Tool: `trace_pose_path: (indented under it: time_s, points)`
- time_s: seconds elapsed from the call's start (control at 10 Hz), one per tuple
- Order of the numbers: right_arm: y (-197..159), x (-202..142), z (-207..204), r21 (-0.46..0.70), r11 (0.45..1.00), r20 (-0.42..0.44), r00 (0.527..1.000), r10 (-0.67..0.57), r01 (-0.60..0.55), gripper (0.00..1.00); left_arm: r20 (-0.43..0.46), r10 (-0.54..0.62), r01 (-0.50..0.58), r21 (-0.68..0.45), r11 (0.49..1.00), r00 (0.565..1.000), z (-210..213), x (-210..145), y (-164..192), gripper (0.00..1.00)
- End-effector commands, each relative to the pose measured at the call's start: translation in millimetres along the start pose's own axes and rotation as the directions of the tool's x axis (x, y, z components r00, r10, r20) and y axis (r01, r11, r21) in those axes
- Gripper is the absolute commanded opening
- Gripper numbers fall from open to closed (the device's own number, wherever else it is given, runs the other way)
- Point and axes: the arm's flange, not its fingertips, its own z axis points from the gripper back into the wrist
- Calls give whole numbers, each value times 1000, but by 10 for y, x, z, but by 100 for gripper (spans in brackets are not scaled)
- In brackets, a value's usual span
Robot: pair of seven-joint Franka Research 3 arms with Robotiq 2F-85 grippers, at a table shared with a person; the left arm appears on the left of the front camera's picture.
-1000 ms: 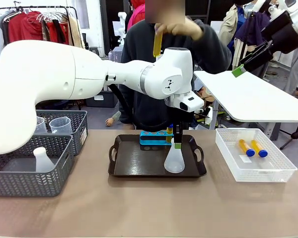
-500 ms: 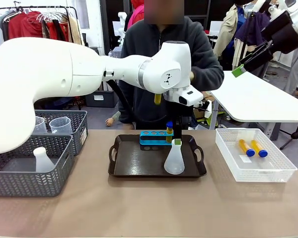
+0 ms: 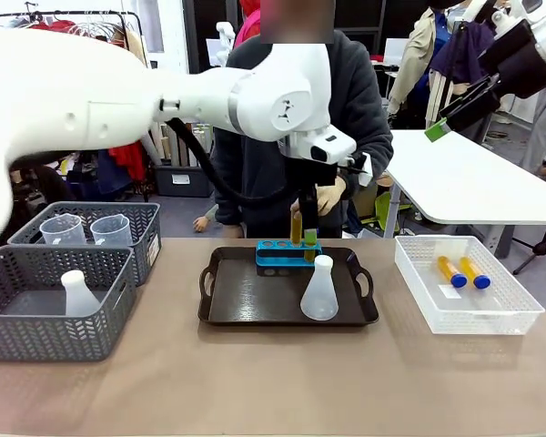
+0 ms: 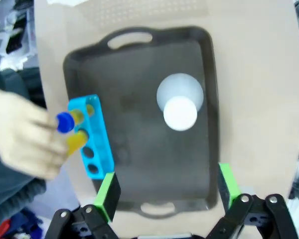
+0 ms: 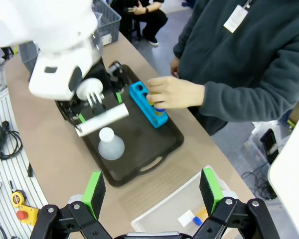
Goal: Prepare the laboratory tools.
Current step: Pick up one Large Measuring Cup and place it on the Handle tray.
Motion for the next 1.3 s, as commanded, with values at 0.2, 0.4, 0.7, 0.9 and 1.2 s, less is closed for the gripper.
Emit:
trace_pose_path:
  time_s: [0.2, 0.4, 0.7, 0.9, 1.2]
  points:
    - [-4, 0, 5, 3, 1000, 6, 1000, 1, -1, 100, 13, 139, -138, -10, 990, 990, 512, -608, -366, 100]
    - [-4, 0, 5, 3, 1000, 6, 1000, 1, -1, 100, 2, 223, -223, 5, 975, 975, 847, -896, -463, 100]
    - [-4, 0, 5, 3, 1000, 6, 1000, 1, -1, 100, -57, 410, -406, 74, 911, 910, 1396, -1421, -560, 100]
    - [-4, 0, 5, 3, 1000, 6, 1000, 1, -1, 100, -80, 622, -615, 97, 783, 779, 1624, -1904, -523, 100]
    - [-4, 0, 5, 3, 1000, 6, 1000, 1, -1, 100, -87, 824, -814, 132, 566, 559, 1732, -2733, -470, 100]
